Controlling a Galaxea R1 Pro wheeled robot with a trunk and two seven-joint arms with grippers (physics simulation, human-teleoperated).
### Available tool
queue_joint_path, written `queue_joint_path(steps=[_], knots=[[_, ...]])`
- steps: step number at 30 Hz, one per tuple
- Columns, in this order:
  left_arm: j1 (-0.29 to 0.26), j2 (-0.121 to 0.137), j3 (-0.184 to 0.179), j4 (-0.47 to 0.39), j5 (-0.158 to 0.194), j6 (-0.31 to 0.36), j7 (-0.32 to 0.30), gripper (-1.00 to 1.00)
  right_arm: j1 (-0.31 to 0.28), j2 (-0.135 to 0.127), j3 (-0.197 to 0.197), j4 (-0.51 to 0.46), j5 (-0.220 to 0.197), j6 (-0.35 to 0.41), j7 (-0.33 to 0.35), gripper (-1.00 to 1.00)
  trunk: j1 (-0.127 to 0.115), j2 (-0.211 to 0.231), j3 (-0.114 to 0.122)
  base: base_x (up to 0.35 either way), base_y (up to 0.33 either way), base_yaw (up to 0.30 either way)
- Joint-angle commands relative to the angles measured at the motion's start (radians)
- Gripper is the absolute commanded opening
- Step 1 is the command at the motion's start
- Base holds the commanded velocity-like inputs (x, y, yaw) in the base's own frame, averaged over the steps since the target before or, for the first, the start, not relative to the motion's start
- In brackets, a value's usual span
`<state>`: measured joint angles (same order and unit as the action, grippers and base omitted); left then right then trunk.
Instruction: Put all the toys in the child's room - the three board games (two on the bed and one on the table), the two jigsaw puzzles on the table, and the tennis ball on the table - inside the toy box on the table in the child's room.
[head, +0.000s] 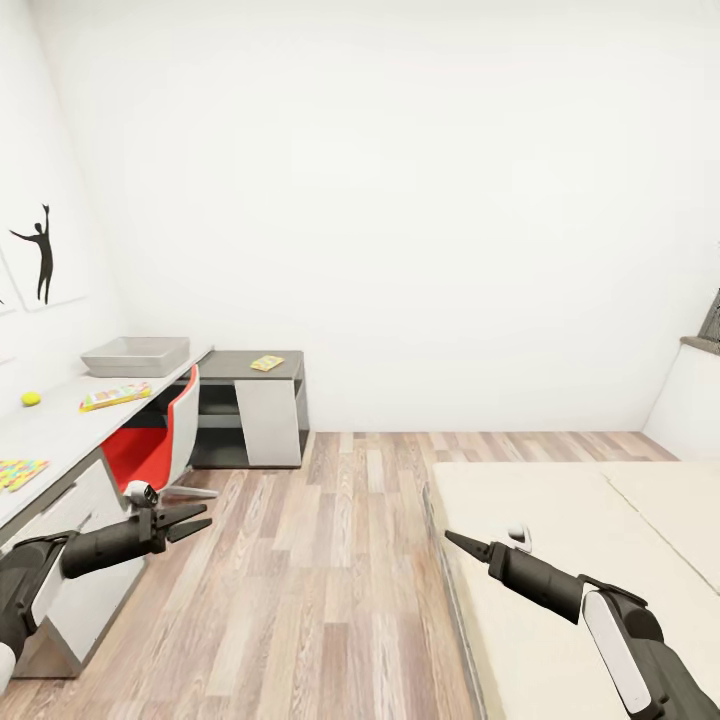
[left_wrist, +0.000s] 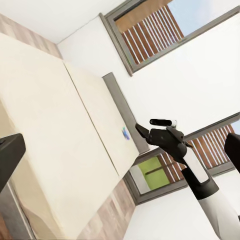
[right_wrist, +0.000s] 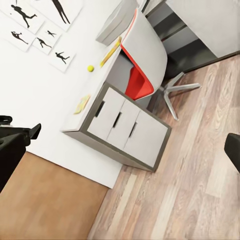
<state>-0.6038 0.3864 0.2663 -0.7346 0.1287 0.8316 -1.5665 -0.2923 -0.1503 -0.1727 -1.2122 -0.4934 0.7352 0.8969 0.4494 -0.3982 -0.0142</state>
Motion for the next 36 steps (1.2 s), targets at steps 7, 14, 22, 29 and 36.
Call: queue_joint_path(steps=[7,14,22,29,36], knots=[[-0.001,0.000,0.000,0.000,-0.001,0.011,-0.004,1.00,-0.001,0.000,-0.001,0.000,-0.004,0.006,0.001,1.00,0.001,-0.002,-0.002,0.000,-0.292,0.000],[-0.001,0.000,0.000,0.000,-0.001,0.011,-0.004,1.00,-0.001,0.000,-0.001,0.000,-0.004,0.006,0.001,1.00,0.001,-0.002,-0.002,0.000,-0.292,0.000],[-0.001,0.000,0.000,0.000,-0.001,0.011,-0.004,1.00,-0.001,0.000,-0.001,0.000,-0.004,0.006,0.001,1.00,0.001,-0.002,-0.002,0.000,-0.292,0.000],[-0.001,0.000,0.000,0.000,-0.001,0.011,-0.004,1.00,-0.001,0.000,-0.001,0.000,-0.004,0.006,0.001,1.00,0.001,-0.002,-0.002,0.000,-0.292,0.000],[-0.001,0.000,0.000,0.000,-0.001,0.011,-0.004,1.00,-0.001,0.000,-0.001,0.000,-0.004,0.006,0.002,1.00,0.001,-0.002,-0.002,0.000,-0.292,0.000]])
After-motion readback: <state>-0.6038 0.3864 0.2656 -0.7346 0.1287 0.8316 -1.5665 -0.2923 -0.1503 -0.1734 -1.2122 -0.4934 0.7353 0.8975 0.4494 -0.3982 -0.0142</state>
